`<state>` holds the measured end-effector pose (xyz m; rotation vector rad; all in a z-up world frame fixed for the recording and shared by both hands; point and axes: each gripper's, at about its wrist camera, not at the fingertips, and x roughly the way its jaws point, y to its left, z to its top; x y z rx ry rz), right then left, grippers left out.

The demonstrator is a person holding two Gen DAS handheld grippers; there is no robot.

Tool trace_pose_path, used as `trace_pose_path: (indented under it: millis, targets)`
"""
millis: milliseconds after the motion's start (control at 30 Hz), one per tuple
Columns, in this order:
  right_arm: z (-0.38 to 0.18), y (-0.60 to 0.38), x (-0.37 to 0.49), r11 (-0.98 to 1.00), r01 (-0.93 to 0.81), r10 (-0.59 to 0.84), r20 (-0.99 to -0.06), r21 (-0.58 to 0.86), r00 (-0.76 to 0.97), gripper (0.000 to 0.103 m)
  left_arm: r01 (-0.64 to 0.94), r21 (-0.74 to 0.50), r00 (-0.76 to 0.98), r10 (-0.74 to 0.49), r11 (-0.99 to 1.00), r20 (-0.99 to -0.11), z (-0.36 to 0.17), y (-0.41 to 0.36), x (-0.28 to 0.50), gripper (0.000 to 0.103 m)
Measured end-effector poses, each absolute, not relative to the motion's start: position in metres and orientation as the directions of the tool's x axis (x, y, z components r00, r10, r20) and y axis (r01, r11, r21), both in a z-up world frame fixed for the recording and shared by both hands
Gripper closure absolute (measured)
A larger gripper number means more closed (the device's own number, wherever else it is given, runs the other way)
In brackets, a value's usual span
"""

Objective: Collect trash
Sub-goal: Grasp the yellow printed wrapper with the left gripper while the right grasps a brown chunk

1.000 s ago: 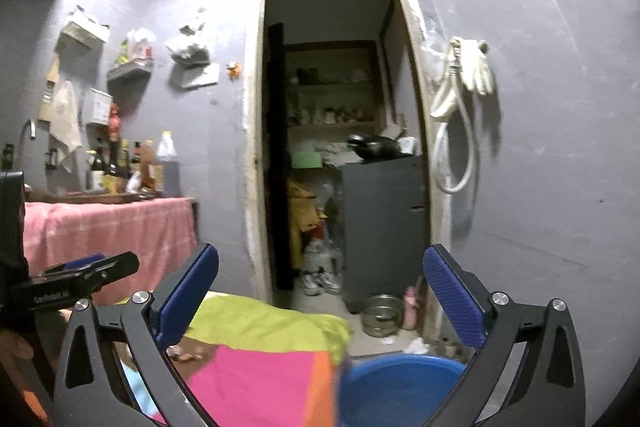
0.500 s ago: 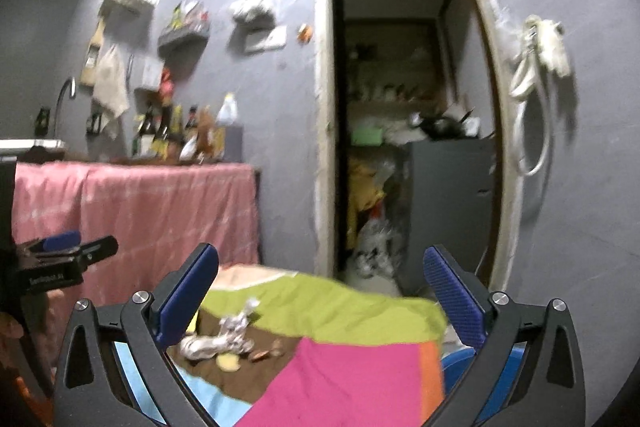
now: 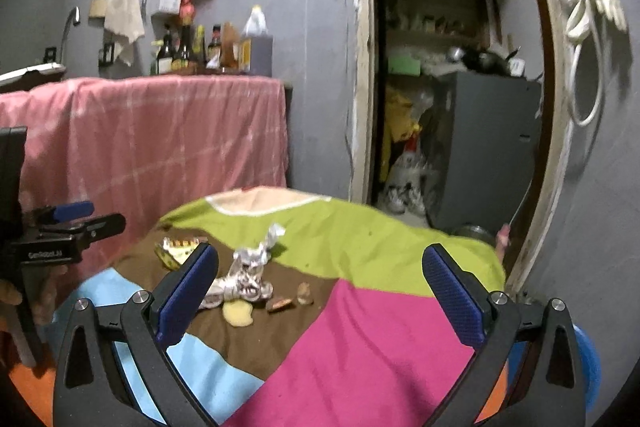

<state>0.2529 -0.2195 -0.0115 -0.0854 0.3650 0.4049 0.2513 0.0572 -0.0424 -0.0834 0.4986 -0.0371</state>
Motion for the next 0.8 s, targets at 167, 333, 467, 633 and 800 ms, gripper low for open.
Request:
trace_pose_path:
  millis: [167,333,467,633,800]
  targets:
    - [-0.028,-0.213,0.27,0.905,-0.425,0.381,-0.44,-0.002,0.813,0.02,0.029,-0.138,0.842,-0.098,0.99,-0.531,-0.052,0.065,0.271,0.004]
    - [-0.041,-0.208,0.286,0.892,-0.452,0.383,-0.508,-0.013,0.772,0.029,0.012,-0.213,0.818,-0.132,0.977,-0.559,-0.057,0.069,0.284,0.006]
    - [-0.048,-0.202,0.299,0.882,-0.472,0.388,-0.55,-0.012,0.739,0.035,0.009,-0.208,0.796,-0.133,0.978,-0.591,-0.06,0.062,0.293,0.02]
    - [-0.057,-0.194,0.314,0.874,-0.486,0.395,-0.594,0.007,0.701,0.047,-0.006,-0.235,0.76,-0.149,0.972,-0.632,-0.065,0.061,0.304,0.032]
    - [-0.067,-0.186,0.324,0.868,-0.496,0.399,-0.637,0.031,0.659,0.052,-0.02,-0.274,0.733,-0.172,0.961,-0.658,-0.069,0.063,0.308,0.035]
